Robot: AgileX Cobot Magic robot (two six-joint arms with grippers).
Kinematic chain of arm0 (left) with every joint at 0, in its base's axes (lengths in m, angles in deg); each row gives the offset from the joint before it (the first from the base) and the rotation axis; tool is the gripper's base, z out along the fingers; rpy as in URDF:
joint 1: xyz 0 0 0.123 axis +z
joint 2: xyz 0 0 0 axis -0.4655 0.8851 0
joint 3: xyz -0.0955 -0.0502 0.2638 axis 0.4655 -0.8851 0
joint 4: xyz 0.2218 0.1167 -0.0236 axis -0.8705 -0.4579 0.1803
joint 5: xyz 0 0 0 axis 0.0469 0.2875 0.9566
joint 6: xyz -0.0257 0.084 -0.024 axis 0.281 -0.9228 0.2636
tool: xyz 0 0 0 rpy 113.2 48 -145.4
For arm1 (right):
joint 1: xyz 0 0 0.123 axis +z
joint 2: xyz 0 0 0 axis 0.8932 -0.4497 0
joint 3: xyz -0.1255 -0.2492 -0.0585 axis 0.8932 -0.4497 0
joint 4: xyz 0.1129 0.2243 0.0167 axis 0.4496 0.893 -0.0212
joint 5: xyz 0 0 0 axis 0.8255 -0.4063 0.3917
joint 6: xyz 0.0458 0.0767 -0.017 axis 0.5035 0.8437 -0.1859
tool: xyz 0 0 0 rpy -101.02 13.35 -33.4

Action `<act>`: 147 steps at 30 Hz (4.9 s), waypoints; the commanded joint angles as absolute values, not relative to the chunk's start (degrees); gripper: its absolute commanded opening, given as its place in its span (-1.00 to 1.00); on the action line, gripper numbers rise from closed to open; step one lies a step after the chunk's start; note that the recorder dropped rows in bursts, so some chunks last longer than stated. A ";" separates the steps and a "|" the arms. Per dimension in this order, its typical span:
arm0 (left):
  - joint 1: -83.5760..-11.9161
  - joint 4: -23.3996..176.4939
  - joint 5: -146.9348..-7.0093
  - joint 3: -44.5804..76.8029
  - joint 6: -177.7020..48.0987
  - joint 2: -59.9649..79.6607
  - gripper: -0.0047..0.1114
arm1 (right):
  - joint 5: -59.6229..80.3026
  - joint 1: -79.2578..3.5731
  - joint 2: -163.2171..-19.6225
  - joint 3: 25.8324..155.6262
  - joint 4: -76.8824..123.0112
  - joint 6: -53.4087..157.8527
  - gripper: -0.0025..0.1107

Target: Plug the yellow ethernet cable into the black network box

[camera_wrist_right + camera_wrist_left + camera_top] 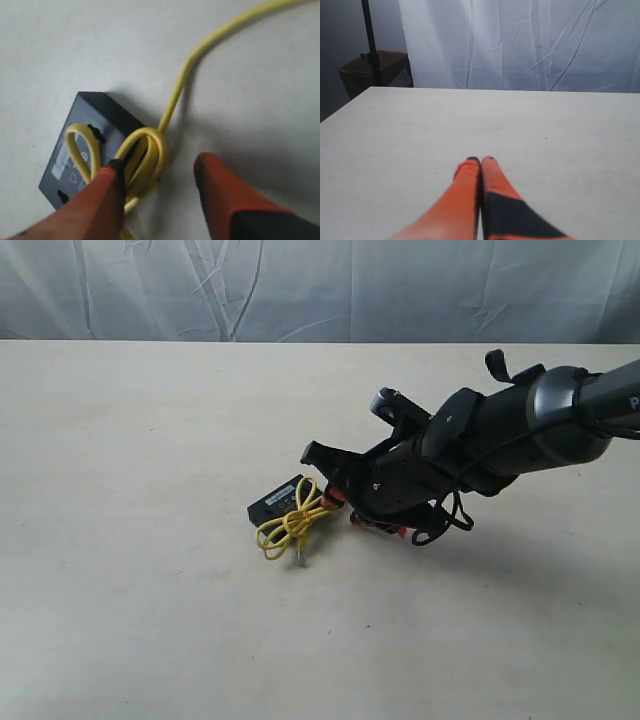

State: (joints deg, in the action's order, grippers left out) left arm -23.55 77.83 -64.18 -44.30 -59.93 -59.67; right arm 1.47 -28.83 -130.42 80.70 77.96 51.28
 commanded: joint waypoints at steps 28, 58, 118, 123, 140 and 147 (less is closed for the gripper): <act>-23.30 77.83 -65.06 -44.58 -59.94 -59.96 -0.92 | 1.17 -28.87 -129.36 80.94 74.60 52.92 -0.10; -23.30 77.83 -65.06 -44.58 -59.94 -59.96 -0.92 | -6.22 -32.87 -116.60 80.94 42.76 52.50 -0.97; -23.30 77.83 -65.06 -44.58 -59.94 -59.96 -0.92 | -16.25 -35.12 -128.90 88.13 24.84 54.39 -0.54; -23.30 77.72 -65.06 -44.58 -59.94 -59.96 -0.92 | -16.47 -33.48 -130.17 88.13 24.94 54.39 -0.22; -23.30 77.72 -65.06 -44.58 -59.94 -59.96 -0.92 | -17.02 -32.84 -133.34 88.49 21.66 57.61 -0.27; -23.30 77.72 -65.06 -44.58 -59.94 -59.96 -0.92 | -20.58 -32.84 -134.45 88.49 19.74 57.61 -0.95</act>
State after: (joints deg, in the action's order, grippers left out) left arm -23.55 77.83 -64.18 -44.30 -59.93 -59.67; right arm -18.32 -32.76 -133.65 88.42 20.80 57.59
